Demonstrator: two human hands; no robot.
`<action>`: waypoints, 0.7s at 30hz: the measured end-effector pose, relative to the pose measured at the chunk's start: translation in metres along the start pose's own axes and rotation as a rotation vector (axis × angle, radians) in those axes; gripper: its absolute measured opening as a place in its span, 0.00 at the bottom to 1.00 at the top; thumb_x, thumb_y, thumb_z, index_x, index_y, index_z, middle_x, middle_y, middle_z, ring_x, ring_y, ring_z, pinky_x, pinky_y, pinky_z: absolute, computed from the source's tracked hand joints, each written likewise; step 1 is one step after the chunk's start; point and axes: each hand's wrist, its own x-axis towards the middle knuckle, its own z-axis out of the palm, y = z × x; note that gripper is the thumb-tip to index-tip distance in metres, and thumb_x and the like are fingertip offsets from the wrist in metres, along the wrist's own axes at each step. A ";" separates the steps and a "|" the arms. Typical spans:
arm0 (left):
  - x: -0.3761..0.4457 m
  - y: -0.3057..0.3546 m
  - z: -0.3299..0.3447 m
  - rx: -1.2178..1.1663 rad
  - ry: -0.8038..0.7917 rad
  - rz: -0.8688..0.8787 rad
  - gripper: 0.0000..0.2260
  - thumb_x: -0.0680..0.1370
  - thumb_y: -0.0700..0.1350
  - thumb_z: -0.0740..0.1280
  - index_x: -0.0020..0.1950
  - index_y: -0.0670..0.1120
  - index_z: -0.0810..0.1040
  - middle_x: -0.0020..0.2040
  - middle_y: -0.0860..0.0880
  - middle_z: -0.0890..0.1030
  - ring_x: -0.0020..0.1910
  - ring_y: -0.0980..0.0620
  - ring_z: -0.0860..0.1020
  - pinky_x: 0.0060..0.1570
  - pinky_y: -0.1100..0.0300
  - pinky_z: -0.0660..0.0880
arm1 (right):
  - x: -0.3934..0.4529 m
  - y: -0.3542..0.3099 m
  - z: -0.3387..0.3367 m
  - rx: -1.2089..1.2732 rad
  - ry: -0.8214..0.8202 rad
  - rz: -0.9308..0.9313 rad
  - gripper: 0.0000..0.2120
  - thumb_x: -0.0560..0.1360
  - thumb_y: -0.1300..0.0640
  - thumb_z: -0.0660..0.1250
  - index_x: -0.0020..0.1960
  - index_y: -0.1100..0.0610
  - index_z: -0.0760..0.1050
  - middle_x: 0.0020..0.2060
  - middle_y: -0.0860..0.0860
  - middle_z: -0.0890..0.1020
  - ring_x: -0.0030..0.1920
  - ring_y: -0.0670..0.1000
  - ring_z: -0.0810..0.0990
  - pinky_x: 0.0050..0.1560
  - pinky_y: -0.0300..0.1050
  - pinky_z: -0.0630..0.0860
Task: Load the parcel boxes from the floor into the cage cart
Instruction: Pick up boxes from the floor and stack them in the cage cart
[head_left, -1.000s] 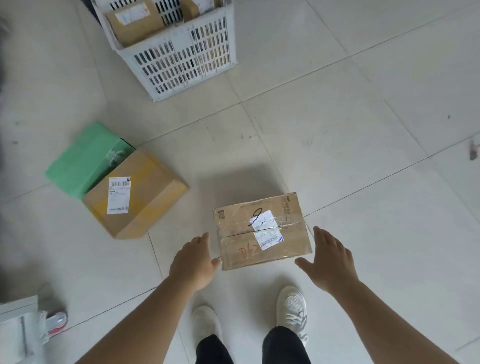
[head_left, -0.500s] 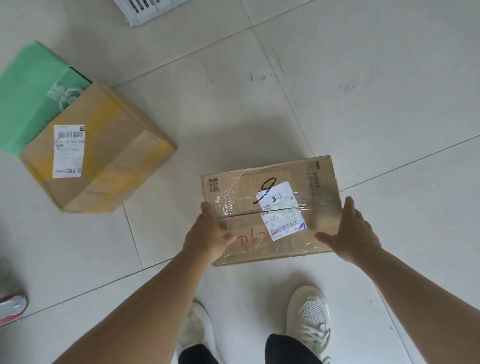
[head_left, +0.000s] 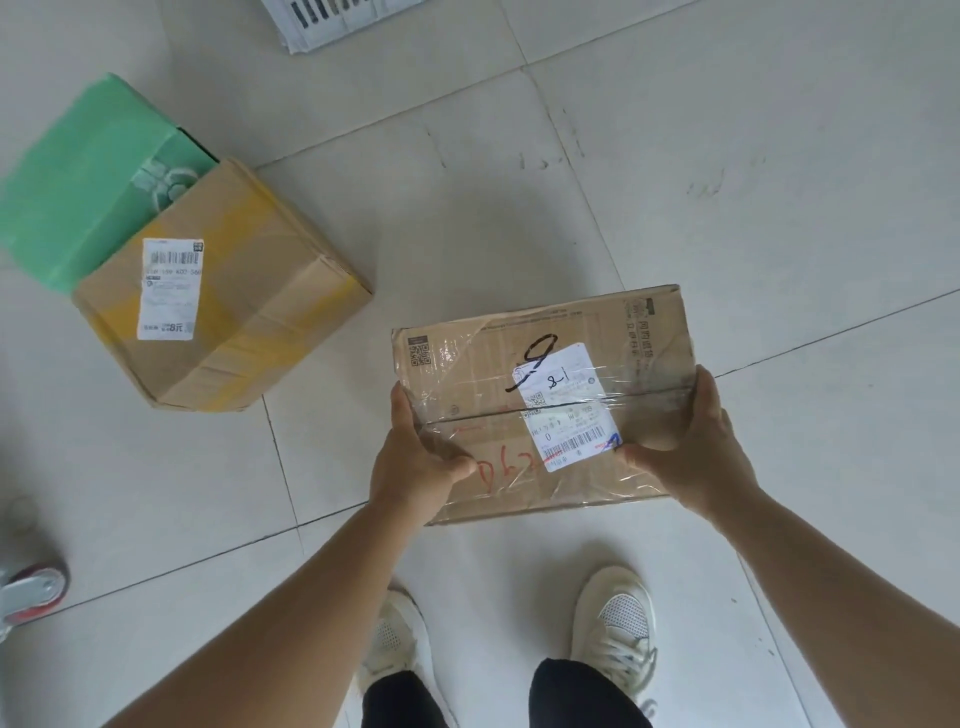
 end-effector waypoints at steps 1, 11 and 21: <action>-0.010 0.007 -0.012 -0.009 0.007 0.010 0.47 0.66 0.42 0.79 0.76 0.55 0.52 0.47 0.64 0.77 0.44 0.57 0.79 0.42 0.62 0.72 | -0.009 -0.010 -0.008 0.013 0.006 -0.014 0.53 0.66 0.52 0.78 0.79 0.46 0.46 0.68 0.53 0.68 0.56 0.56 0.74 0.48 0.47 0.70; -0.134 0.097 -0.163 -0.171 0.110 0.114 0.47 0.70 0.38 0.76 0.78 0.54 0.49 0.40 0.67 0.70 0.34 0.67 0.73 0.36 0.71 0.67 | -0.124 -0.147 -0.112 0.101 0.094 -0.144 0.49 0.66 0.54 0.77 0.77 0.42 0.50 0.62 0.53 0.68 0.55 0.59 0.74 0.52 0.52 0.75; -0.243 0.153 -0.316 -0.372 0.257 0.216 0.48 0.63 0.38 0.74 0.76 0.58 0.53 0.59 0.58 0.78 0.53 0.51 0.80 0.54 0.49 0.78 | -0.247 -0.294 -0.193 0.204 0.083 -0.306 0.51 0.59 0.52 0.75 0.73 0.36 0.51 0.56 0.50 0.66 0.59 0.61 0.72 0.57 0.60 0.77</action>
